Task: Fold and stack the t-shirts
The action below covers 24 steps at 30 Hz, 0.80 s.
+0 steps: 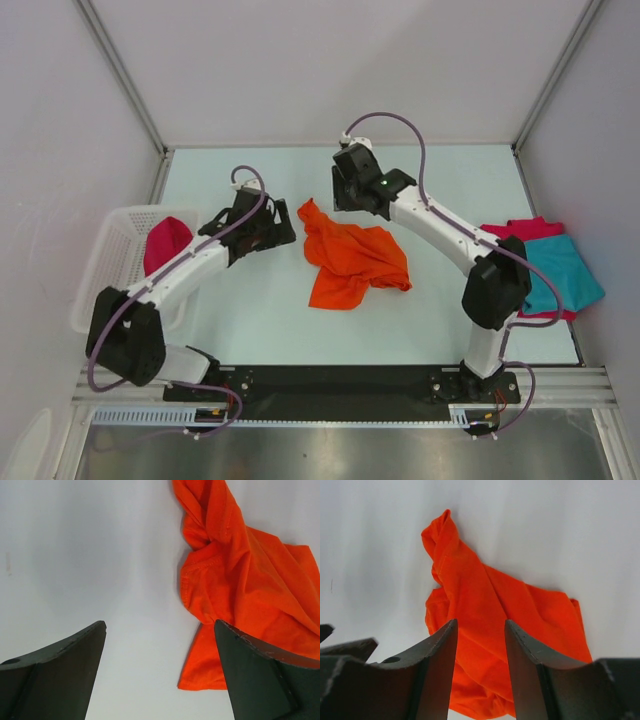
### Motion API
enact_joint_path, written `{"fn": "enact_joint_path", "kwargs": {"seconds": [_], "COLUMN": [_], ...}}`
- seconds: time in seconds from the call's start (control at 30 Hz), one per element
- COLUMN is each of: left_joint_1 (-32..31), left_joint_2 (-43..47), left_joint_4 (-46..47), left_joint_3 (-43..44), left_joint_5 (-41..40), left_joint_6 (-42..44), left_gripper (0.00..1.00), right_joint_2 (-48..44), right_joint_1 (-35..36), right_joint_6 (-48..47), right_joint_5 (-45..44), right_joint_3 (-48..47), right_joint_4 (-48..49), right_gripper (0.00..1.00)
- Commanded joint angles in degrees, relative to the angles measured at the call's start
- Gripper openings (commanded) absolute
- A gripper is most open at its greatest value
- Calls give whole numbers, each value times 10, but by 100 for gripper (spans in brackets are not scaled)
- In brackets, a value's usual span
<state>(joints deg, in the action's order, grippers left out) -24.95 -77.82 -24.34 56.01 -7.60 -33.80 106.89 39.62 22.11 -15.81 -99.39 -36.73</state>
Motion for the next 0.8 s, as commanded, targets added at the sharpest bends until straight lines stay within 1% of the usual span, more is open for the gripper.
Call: {"fn": "enact_joint_path", "kwargs": {"seconds": [0.0,0.07,0.1,0.2,0.4,0.57,0.77], "left_joint_1": [3,3,3,3,1,-10,-22], "left_joint_2": [-78,-107,-131,-181,-248,-283,-311], "left_joint_4": [116,142,154,188,256,263,265], "left_joint_3": [-1,15,17,32,49,67,86], "left_joint_5": [63,71,94,111,140,145,147], "left_joint_6": [21,14,10,0,-23,-27,-29], "left_gripper": [94,93,93,92,90,89,88], "right_joint_2": [-83,-100,-118,-155,-222,-274,-300], "right_joint_1": [-18,-24,-25,-29,-25,-24,-12], "right_joint_6": [17,25,28,47,92,114,137], "right_joint_5": [-23,-26,-28,-25,3,10,10], "right_joint_3": [47,76,87,125,206,252,286], "right_joint_4": [18,13,8,-6,-38,-60,-77], "right_gripper": [48,47,47,47,47,47,46]}}
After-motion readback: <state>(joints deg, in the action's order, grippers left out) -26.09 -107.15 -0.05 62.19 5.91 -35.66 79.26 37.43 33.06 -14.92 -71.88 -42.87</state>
